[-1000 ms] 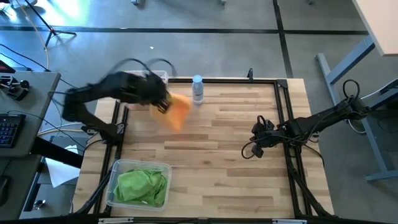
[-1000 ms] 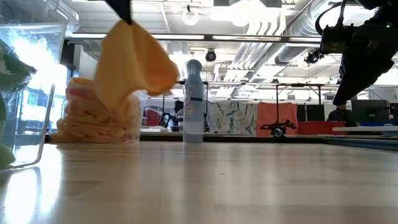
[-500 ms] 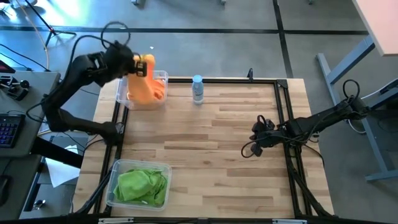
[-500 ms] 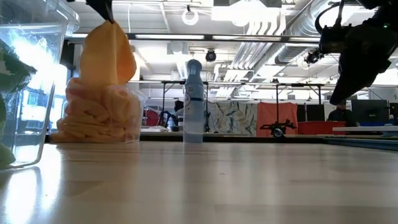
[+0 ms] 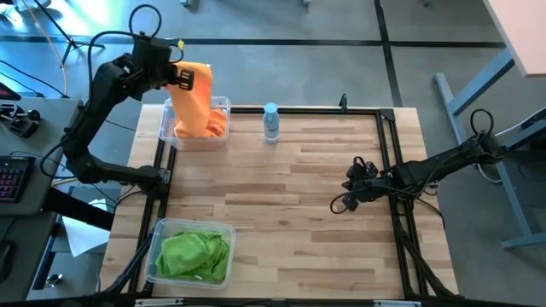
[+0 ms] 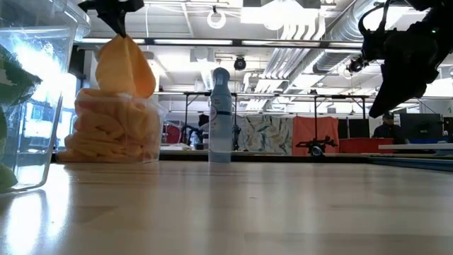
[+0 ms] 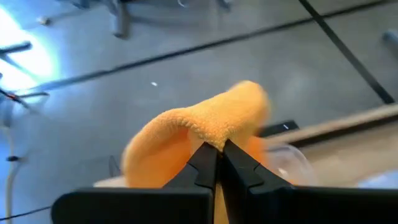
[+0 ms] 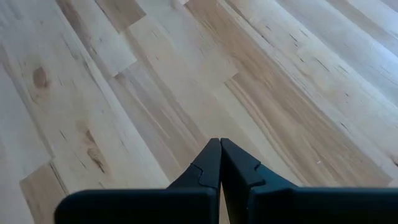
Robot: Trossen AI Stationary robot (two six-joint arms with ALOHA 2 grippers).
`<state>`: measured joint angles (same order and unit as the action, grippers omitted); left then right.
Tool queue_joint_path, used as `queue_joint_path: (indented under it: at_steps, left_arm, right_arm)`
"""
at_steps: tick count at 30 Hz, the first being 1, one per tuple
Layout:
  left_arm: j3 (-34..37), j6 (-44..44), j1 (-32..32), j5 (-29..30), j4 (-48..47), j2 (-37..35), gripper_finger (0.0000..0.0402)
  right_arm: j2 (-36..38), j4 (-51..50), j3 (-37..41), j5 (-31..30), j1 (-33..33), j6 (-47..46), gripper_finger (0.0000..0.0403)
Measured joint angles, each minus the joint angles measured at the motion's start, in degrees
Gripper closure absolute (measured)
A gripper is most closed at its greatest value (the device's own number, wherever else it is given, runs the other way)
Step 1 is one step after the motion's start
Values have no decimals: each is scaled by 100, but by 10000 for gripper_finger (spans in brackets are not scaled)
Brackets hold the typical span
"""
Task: Sort microfiber towel by color & place in baskets
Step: Put the yellow microfiber towel into the top transparent bin
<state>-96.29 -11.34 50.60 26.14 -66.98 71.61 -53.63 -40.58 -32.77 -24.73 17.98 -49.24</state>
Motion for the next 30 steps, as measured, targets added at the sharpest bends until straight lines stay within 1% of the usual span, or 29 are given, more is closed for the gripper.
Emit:
queue_joint_path:
  at_steps: [3,6,8,11,15,18,26,30]
  left_arm:
    - [-1,42,17,-399,-308,0,401]
    - [0,99,-62,-923,-1085,0,401]
    - [71,-105,-199,-1063,-1524,4,401]
    - [438,-353,-423,-1069,-1825,-1,401]
    - [1274,-913,-527,-1272,-1818,3,401]
    - [1973,-1467,-523,-1171,-1399,7,401]
    - [3358,-2463,-420,-1280,447,-26,401]
    - [4004,-2597,-303,-1453,1277,-26,401]
  right_arm:
    - [0,-2,0,-15,0,-2,403]
    - [0,-7,0,-15,0,-90,403]
    - [0,-7,0,-13,0,-178,403]
    - [0,-8,0,-13,0,-190,403]
    - [0,-15,0,-40,0,-194,403]
    - [0,-14,0,-81,0,-235,403]
    - [0,-13,0,-85,0,-289,403]
    - [0,-15,0,-154,0,-436,403]
